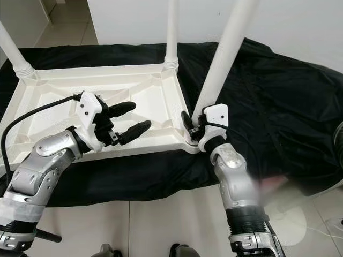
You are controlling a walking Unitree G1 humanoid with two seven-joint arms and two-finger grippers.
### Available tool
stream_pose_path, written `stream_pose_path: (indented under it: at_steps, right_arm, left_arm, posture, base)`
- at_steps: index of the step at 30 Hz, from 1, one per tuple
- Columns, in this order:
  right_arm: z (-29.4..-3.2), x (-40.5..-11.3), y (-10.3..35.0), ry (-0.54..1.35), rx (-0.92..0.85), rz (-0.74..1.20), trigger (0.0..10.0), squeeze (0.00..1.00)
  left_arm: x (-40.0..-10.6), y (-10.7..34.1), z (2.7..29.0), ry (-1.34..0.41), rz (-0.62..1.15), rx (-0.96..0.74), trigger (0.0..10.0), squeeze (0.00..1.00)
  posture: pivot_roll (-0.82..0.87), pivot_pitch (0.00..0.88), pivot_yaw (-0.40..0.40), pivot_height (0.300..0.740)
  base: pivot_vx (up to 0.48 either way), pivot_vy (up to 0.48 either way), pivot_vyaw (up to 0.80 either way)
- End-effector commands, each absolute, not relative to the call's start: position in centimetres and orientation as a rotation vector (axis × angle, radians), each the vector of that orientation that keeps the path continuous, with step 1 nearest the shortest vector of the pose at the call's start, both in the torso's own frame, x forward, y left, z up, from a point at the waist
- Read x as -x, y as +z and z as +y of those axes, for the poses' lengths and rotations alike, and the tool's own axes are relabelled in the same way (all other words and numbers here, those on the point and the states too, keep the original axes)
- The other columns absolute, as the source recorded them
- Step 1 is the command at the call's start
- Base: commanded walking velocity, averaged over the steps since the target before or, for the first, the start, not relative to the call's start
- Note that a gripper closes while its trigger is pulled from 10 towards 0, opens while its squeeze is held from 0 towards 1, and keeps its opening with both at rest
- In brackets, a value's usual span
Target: Building children table
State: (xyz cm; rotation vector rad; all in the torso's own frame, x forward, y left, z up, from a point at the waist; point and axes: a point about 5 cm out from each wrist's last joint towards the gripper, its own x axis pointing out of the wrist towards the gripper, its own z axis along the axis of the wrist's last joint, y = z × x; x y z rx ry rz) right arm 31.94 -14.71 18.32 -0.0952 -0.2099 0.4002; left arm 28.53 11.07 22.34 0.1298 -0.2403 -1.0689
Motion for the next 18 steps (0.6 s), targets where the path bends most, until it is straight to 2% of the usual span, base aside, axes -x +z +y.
stream_pose_path:
  at_steps: [1, 11, 18]
  right_arm:
    - [-14.6, -31.7, 16.4, 0.430, 0.118, -0.123, 10.0, 0.00]
    - [-15.9, -31.2, 14.7, 0.500, 0.237, -0.054, 10.0, 0.00]
    - [-15.8, -31.0, 14.1, 0.544, 0.257, -0.042, 10.0, 0.00]
  left_arm:
    - [-28.0, 22.1, 11.0, -1.132, -0.223, -0.133, 10.0, 0.00]
    - [-27.6, 22.1, 11.1, -1.139, -0.199, -0.124, 10.0, 0.00]
    - [-27.6, 22.4, 11.1, -1.137, -0.196, -0.126, 10.0, 0.00]
  posture:
    - [-0.03, 0.111, -0.027, 0.740]
    - [-0.03, 0.112, -0.019, 0.740]
    - [-0.03, 0.114, -0.013, 0.740]
  base:
    - [0.000, 0.000, 0.00]
    - [0.000, 0.000, 0.00]
    - [0.000, 0.000, 0.00]
